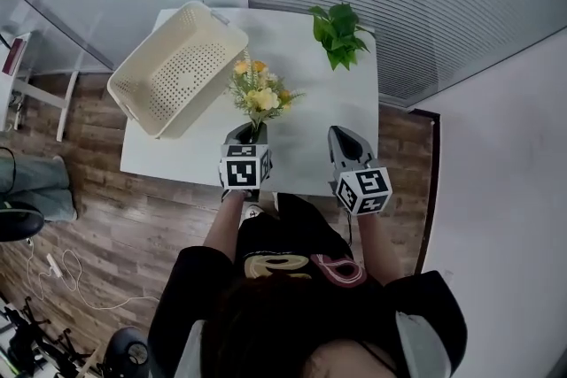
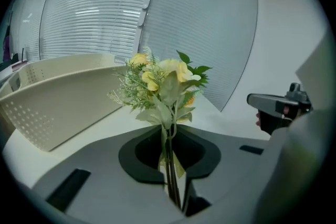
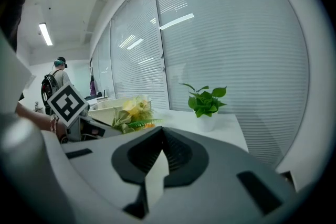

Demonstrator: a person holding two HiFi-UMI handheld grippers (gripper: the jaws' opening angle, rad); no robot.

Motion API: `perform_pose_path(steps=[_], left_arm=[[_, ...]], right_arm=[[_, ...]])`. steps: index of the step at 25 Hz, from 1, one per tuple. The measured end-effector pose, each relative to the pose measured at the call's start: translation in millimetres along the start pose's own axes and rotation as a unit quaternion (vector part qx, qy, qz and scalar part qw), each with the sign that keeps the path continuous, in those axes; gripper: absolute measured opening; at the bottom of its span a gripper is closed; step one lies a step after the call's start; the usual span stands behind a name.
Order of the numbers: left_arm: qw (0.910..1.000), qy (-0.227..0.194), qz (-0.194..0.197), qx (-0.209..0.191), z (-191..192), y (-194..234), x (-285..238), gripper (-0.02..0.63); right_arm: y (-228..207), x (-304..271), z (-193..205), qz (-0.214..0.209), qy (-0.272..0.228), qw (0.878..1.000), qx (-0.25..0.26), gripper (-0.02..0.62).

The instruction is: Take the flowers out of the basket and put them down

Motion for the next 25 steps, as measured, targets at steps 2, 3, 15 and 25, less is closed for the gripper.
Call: perform_pose_path(steps=[2, 3, 15, 25], left_arm=[[0.9999, 0.016, -0.001, -0.001, 7, 1, -12, 0.051], [0.9997, 0.024, -0.001, -0.003, 10, 2, -18, 0.051], [0.9967, 0.077, 0.004, 0.027, 28, 11, -62, 0.055], [0.9977, 0.068, -0.005, 0.008, 30, 12, -66, 0.181]], right_arm=[[-3, -1, 1, 0.004, 0.002, 1.000, 0.000, 0.009], [-4, -2, 1, 0.006, 0.004, 1.000, 0.000, 0.010], [-11, -6, 6, 0.021, 0.015, 1.000, -0.006, 0.009], [-13, -9, 3, 0.019, 0.011, 1.000, -0.007, 0.011]])
Point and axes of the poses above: the fingertips, and each gripper's own axes: x backward along the fingers, y to its left, z out of its underside, the point moved 4 cm from there along x, backward along the fingers, and after that the axes turned 11 degrees about x, right-handed, at the moved point
